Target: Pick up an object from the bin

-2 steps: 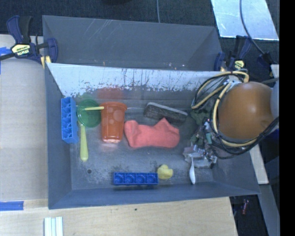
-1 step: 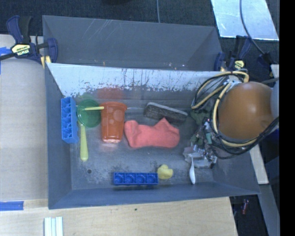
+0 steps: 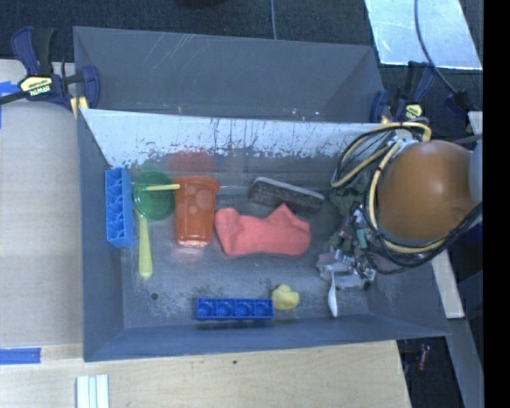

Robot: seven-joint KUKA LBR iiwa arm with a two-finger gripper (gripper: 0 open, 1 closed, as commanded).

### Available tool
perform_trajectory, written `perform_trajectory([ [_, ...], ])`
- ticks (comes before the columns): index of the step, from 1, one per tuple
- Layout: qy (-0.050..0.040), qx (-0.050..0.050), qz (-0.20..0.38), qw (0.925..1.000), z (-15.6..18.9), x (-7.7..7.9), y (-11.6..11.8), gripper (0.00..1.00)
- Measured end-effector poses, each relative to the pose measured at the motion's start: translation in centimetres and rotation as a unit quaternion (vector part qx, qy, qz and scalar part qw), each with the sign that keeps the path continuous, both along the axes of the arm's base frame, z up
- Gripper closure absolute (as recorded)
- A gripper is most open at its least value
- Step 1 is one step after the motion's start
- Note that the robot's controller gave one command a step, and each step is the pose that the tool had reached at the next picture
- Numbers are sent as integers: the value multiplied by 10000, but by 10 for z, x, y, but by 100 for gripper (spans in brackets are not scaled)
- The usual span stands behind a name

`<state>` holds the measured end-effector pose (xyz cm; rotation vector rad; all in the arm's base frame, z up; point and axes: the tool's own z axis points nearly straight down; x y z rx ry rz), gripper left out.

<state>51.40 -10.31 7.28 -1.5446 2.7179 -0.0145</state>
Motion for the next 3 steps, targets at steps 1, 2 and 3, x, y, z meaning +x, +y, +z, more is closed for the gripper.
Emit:
perform_trajectory([
  [1, 3, 4, -5, 10000, 11, 0, 0, 100],
  [2, 6, 10, -13, 10000, 39, 0, 1, 100],
  [3, 24, 17, -15, 10000, 72, -1, 1, 100],
])
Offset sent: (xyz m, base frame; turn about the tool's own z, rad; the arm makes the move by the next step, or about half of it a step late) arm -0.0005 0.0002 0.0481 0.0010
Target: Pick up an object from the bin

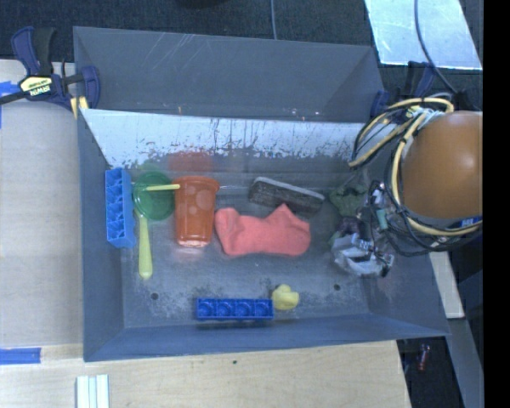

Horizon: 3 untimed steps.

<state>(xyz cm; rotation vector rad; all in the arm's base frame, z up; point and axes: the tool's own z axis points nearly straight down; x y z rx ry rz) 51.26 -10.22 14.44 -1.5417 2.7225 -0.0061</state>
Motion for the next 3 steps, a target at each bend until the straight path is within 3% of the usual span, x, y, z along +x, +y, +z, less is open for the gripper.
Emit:
perform_trajectory([
  [3, -20, 1, -8, 10000, 73, 1, 0, 100],
])
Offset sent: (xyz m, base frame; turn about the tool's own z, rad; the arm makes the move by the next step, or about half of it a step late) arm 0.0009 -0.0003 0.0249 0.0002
